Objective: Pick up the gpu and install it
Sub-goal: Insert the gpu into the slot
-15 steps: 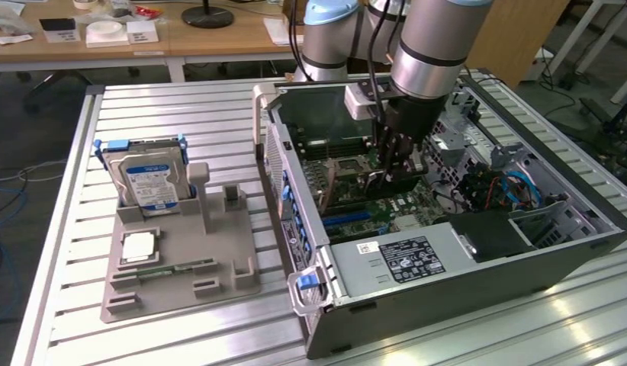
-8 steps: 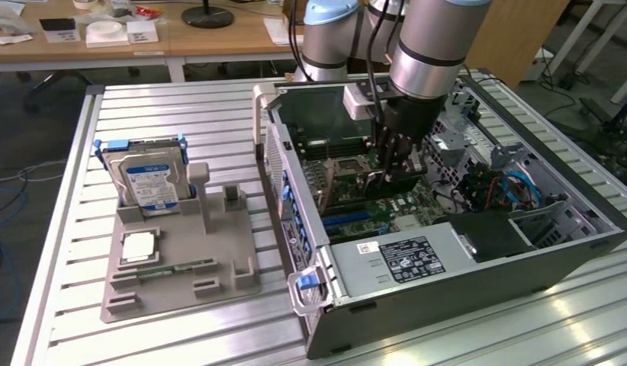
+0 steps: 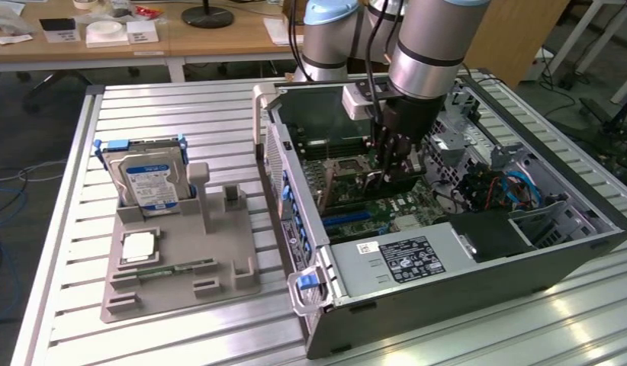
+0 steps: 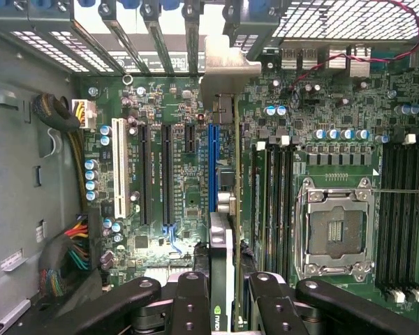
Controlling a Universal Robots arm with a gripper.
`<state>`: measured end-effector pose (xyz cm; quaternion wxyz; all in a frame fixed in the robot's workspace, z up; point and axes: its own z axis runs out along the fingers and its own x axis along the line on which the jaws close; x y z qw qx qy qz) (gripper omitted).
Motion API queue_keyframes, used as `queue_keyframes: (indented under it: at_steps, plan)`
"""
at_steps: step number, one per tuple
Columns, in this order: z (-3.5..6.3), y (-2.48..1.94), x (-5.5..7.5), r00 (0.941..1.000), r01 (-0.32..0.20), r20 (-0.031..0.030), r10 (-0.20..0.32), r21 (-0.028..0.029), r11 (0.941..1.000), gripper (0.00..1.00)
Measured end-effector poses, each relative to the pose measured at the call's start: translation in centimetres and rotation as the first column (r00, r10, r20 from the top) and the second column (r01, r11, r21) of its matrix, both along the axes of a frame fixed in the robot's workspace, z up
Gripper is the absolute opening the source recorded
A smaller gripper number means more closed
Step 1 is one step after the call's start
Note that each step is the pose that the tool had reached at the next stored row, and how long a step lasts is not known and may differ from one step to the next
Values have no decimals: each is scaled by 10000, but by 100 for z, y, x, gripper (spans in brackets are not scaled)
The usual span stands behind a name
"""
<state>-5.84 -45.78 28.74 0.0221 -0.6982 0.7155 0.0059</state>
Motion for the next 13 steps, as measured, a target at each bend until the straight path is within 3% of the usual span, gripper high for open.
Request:
queue_keyframes:
  at_steps: [13]
  plan:
    - [-47, -13, -3, 10000, -2, -1, 2, -2, 10000, 27]
